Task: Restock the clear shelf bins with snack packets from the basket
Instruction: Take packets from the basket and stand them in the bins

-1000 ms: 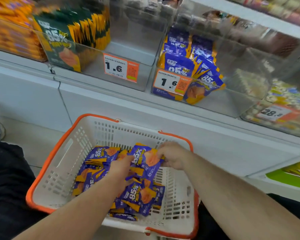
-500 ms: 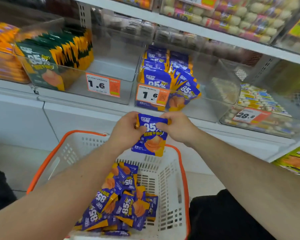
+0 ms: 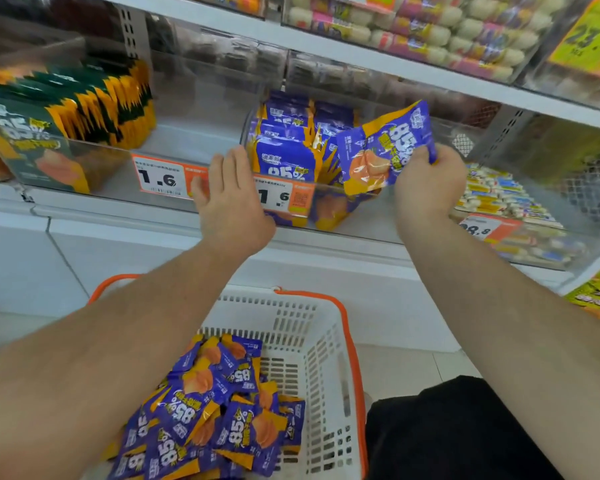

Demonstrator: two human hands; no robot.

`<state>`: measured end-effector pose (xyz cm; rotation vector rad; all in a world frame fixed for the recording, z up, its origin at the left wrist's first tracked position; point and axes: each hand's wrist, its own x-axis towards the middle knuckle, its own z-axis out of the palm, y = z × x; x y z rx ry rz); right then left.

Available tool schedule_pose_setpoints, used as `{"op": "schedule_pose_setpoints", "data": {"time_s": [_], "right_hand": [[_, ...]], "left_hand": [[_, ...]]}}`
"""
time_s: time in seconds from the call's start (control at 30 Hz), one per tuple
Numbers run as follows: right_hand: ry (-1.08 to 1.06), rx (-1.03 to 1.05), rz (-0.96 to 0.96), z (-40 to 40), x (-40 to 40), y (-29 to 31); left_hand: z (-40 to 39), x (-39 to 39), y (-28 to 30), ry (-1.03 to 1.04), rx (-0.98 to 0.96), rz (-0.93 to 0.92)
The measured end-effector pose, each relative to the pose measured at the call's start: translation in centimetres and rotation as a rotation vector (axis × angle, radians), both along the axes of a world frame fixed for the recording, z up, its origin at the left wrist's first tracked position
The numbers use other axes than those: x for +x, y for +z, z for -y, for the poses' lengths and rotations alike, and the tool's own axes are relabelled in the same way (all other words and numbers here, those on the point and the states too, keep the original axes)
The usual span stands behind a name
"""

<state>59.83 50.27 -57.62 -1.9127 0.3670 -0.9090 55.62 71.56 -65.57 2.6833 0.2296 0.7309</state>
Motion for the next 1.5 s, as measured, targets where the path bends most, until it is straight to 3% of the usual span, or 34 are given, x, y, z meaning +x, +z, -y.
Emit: {"op": "schedule_pose_setpoints", "data": {"time_s": [0.17,0.33,0.6,0.77,0.87,1.0,1.03,1.1,1.2,1.3,1.37,1.43,1.5], "right_hand": [[-0.029,-0.128,-0.170,-0.6,1.5,0.8],[-0.015,-0.174,-0.168,-1.8,3.2,1.5],[0.217,-0.515,-0.668,-2.6,3.9,-0.1],[0.175,-0.541,-0.752,-2.7,3.4,-0.2],[0.036,-0.714,-0.539,-3.0,2.5,-1.4],[0.173,-0.843,0.223,-5.7,-0.3,-4.7],[0.232,-0.819,0.312,-6.8,-1.0,-6.2],[0.317,-0.705,0.300,-9.0,-2.6,-10.1],[0.505,-0.587,-0.014,-11.0,-5.4,-16.7],[0.693,-0.495,-0.692,-11.1,-7.0,-23.6],[0.741,-0.475,-1.035,-10.7,-8.1,-27.7],[0.825,-0.526,-1.252,-10.2,-9.6,-30.8],[0.941,-0.590,-1.336,-9.7,-11.1,-32.5]], "left_hand": [[-0.5,-0.1,-0.5,0.000,0.096,-0.017],[-0.7,-0.2,-0.4,0.000,0.119,-0.029],[-0.8,-0.1,-0.7,0.000,0.157,-0.020],[-0.5,-0.1,-0.8,-0.031,0.114,-0.038],[-0.6,-0.2,-0.7,-0.068,0.027,0.002],[0.5,-2.5,-3.2,-0.121,-0.156,0.053],[0.8,-3.3,-4.4,-0.135,-0.212,-0.004],[0.7,-4.9,-7.0,-0.197,-0.338,-0.207],[-0.4,-7.3,-11.2,-0.276,-0.493,-0.550],[-1.9,-9.5,-14.9,-0.222,-0.619,-0.759],[-2.9,-10.8,-17.0,-0.170,-0.672,-0.812],[-3.9,-11.7,-18.6,-0.117,-0.684,-0.861],[-4.7,-12.4,-20.2,-0.078,-0.654,-0.902]]}}
